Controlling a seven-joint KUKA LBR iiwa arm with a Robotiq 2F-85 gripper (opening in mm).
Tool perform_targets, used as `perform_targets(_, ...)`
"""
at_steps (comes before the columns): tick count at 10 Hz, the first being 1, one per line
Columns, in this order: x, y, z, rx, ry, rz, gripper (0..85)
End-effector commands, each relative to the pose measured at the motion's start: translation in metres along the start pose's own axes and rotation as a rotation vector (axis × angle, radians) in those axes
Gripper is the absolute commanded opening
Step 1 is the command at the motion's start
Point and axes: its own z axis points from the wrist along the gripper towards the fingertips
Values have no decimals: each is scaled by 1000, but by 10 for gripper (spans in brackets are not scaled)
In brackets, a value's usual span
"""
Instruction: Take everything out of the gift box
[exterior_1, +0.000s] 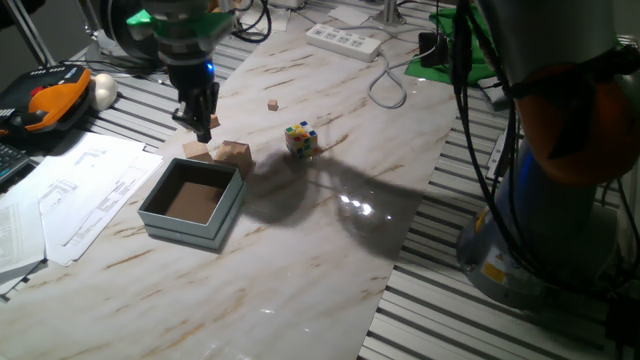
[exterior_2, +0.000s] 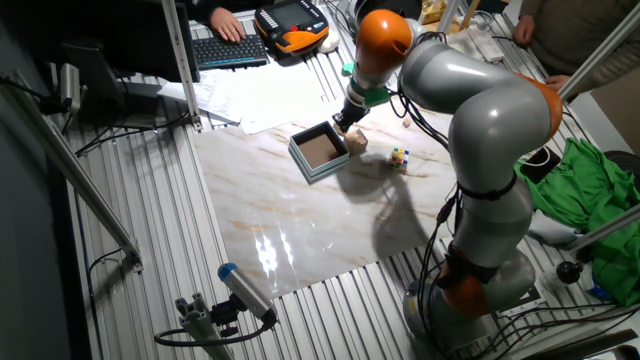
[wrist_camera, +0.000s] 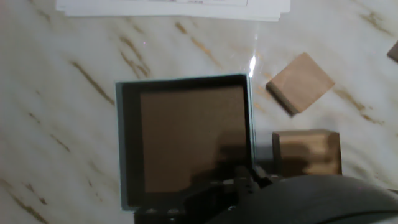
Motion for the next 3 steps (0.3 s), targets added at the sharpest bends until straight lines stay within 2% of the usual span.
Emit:
perform_targets(1,0,1,1,6,-7,-3,0)
perform_targets(2,0,0,1,18,-7,-9,0)
perform_targets(3,0,0,2,17,2,-10,0)
